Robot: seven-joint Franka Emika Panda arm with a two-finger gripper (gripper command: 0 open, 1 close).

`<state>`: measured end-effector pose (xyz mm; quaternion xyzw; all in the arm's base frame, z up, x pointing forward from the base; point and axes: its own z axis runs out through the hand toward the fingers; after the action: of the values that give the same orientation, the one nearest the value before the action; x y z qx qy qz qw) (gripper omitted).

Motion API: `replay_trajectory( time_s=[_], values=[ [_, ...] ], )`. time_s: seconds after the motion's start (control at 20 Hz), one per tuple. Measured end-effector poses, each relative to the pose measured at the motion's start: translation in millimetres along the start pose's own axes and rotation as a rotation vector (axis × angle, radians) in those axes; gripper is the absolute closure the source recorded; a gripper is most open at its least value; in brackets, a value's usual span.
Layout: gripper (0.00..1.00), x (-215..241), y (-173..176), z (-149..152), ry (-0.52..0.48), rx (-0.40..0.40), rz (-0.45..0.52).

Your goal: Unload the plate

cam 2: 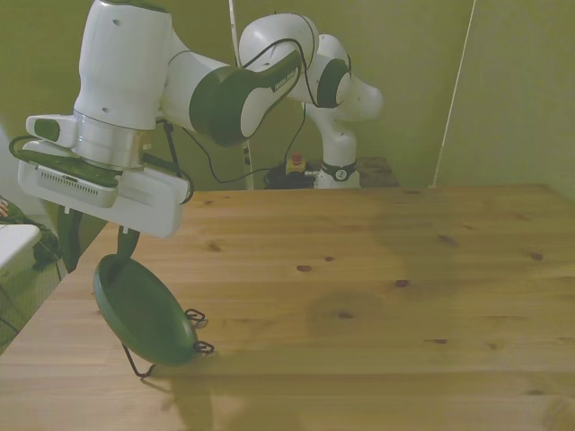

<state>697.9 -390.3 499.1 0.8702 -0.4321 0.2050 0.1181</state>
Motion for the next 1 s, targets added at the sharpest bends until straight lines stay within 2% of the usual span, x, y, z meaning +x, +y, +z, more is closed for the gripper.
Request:
replay_trajectory(
  time_s=[0.7,1.0],
  values=[
    [1.00,-1.4,-2.6,3.0,-0.004,0.007,-0.024],
    [1.00,3.9,-5.3,-11.9,0.024,0.021,-0.026]
  ],
)
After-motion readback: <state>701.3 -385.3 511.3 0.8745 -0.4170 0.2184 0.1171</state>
